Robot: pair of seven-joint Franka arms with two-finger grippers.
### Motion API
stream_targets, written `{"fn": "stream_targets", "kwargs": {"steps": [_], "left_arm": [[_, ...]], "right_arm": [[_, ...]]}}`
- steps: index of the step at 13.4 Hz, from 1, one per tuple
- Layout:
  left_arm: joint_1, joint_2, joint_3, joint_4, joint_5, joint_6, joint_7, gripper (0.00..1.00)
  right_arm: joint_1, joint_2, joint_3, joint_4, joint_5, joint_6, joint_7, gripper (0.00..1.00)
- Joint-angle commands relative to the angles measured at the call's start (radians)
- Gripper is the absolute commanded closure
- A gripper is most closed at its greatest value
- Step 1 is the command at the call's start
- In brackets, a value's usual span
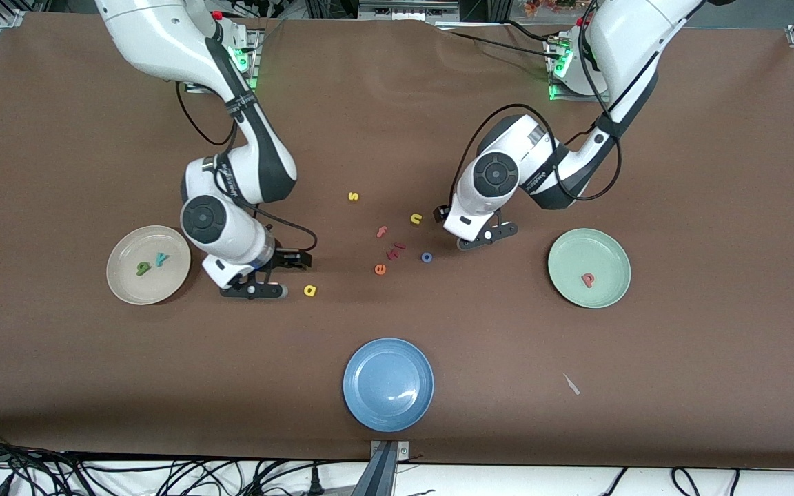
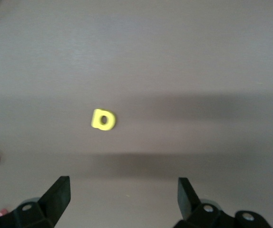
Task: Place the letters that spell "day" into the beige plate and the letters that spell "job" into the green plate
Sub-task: 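Reach the left gripper to the cyan letter while the right gripper nears yellow letter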
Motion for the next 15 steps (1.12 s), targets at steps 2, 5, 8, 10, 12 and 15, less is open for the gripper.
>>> {"fn": "stream_targets", "kwargs": {"steps": [2, 5, 8, 10, 12, 15], "left_arm": [[-0.016, 0.042, -0.001, 0.005, 0.026, 0.008, -0.461, 0.00], [-0.038, 0.069, 0.008, 0.002, 0.046, 0.104, -0.670, 0.00], [-0.035, 0.079, 0.033, -0.014, 0.048, 0.218, -0.753, 0.02], [-0.030, 0.093, 0.050, -0.018, 0.048, 0.230, -0.755, 0.25], [-0.036, 0.100, 0.062, -0.050, 0.048, 0.297, -0.756, 0.40], [-0.044, 0.108, 0.062, -0.061, 0.048, 0.316, -0.775, 0.54]], "right_arm": [[0.014, 0.138, 0.006, 0.156, 0.010, -0.017, 0.117, 0.00], [0.012, 0.209, 0.004, 0.249, 0.009, -0.019, 0.220, 0.00], [0.012, 0.241, 0.001, 0.276, 0.004, -0.017, 0.233, 0.00], [0.011, 0.246, 0.001, 0.276, 0.010, -0.012, 0.247, 0.01], [0.003, 0.252, 0.001, 0.276, 0.009, -0.009, 0.248, 0.04], [0.002, 0.259, 0.001, 0.276, 0.009, -0.008, 0.248, 0.10]]}}
